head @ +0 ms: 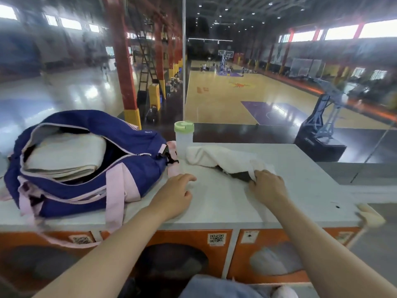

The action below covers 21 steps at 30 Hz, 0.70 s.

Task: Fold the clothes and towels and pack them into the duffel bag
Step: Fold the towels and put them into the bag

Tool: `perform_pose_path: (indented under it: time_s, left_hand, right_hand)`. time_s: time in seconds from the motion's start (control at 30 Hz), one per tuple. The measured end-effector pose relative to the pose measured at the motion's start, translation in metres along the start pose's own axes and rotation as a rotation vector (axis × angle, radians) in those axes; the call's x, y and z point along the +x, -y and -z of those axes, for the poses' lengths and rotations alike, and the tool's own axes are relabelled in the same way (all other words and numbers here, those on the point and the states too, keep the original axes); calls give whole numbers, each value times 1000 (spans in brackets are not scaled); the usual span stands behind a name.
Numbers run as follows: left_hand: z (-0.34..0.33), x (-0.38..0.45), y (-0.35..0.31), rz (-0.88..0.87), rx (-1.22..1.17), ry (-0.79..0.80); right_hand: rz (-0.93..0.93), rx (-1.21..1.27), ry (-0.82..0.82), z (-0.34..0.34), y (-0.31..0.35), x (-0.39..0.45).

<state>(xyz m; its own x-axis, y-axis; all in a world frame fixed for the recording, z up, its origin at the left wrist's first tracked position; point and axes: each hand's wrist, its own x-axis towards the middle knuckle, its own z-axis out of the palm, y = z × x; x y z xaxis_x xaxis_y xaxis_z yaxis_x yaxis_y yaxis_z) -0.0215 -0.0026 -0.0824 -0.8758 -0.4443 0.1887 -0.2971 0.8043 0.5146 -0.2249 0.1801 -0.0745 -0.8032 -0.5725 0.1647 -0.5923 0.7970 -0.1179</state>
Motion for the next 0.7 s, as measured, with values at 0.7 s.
perform_pose_path:
  time_s: [0.7]
  left_hand:
    - [-18,-17,-20,363,-532,-87]
  right_hand:
    - [79,925,81,3,28,-87]
